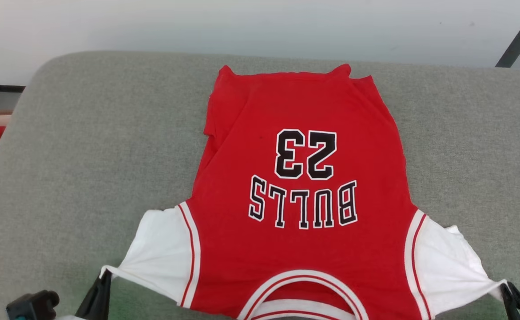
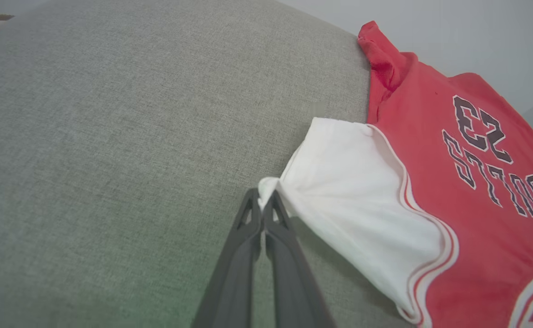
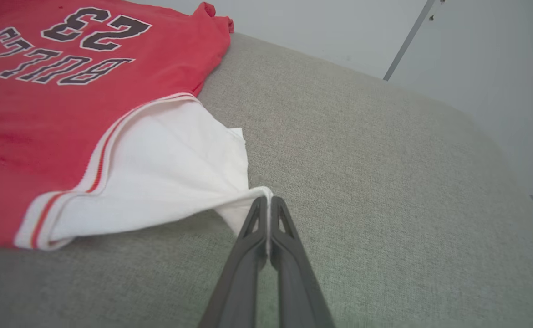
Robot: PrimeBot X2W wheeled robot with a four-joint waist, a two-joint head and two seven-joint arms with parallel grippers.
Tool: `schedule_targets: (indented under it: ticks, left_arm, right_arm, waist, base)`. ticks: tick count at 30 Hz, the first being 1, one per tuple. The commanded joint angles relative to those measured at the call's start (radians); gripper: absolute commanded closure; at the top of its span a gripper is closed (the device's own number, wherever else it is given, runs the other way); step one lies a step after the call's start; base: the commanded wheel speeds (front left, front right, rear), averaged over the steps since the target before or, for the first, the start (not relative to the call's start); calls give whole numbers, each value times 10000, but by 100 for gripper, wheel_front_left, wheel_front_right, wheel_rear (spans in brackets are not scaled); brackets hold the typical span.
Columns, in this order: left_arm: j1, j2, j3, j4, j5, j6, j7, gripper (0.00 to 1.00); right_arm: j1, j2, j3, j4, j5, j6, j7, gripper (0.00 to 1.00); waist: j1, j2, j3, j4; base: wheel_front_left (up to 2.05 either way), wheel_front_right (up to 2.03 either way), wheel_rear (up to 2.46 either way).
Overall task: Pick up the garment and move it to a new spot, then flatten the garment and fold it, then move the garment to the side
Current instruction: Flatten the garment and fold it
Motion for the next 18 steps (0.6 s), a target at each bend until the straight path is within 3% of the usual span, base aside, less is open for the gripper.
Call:
schedule_targets:
  ticks: [1, 6, 7, 8, 9, 18]
  left_arm:
    - [142, -61, 93, -30, 65, 69, -47, 100]
    - [139, -346, 163, 29, 255, 27, -59, 100]
    - [88, -409, 158, 59, 261, -18, -59, 100]
    - [37, -472, 163, 92, 300, -26, -60, 100]
    - [-27, -532, 161, 122, 354, -55, -61, 100]
    - [-355, -1109, 379, 198, 837, -334, -54, 100]
  right_arm:
    - [147, 111, -60, -93, -65, -13, 2, 100]
    - [199, 275, 7, -261, -104, -13, 183, 100]
    - [171, 265, 15, -285, -119, -13, 259, 72]
    - [136, 285, 28, -310, -88, -13, 343, 54]
    - [97, 296, 29, -347, -60, -13, 404, 0]
    - [-346, 371, 90, -1448, 710, -13, 921, 0]
  waist:
    - [0, 0, 44, -10]
    - [0, 0, 198, -76]
    - [0, 0, 233, -91]
    - [0, 0, 269, -106]
    - [0, 0, 301, -117]
    - [0, 0, 611, -79]
  base:
    - [0, 0, 0]
    - [0, 0, 0]
    - [0, 0, 0]
    - [0, 0, 0]
    - [0, 0, 0]
    - [0, 0, 0]
